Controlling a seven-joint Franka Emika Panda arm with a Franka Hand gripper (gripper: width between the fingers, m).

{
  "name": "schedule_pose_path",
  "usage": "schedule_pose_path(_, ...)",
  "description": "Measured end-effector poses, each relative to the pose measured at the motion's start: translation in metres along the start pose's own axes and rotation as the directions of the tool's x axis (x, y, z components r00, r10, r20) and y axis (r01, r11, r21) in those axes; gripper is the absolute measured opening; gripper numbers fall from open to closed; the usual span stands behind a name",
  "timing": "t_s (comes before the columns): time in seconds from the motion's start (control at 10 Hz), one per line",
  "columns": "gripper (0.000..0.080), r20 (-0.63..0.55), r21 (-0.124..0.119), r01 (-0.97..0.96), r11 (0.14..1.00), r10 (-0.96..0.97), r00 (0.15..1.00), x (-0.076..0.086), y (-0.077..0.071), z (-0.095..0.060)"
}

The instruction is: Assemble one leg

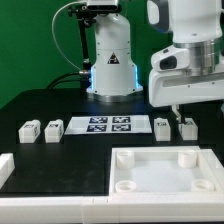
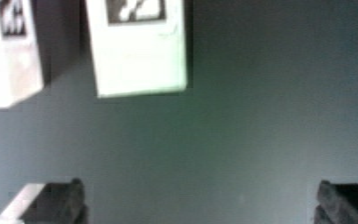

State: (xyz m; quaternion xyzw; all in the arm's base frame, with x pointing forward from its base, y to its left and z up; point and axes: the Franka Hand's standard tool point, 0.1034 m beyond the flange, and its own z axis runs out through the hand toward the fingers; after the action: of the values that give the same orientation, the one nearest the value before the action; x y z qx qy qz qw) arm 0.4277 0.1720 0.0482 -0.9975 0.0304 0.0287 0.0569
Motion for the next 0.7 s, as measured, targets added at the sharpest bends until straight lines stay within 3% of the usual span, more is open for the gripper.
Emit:
schedule_pose_path(0.2,0.0649,0.028,-0.007,0.018,1.000,-0.017,0.999,-0.002,0.003,0.000)
schedule_pose_path(0.5,0.0649,0.318,-0.030,0.043,0.999,-0.031,0.947,-0.007,0.008,0.001)
schedule_pose_path(0.6,0.0649,0.356,-0.031,0.037,0.999,-0.024,0.934,-0.014,0.011,0.013)
schedule_pose_path(0.7,0.0649,0.498,-0.052,0.037,0.998,-0.006,0.867,-0.035,0.018,0.022)
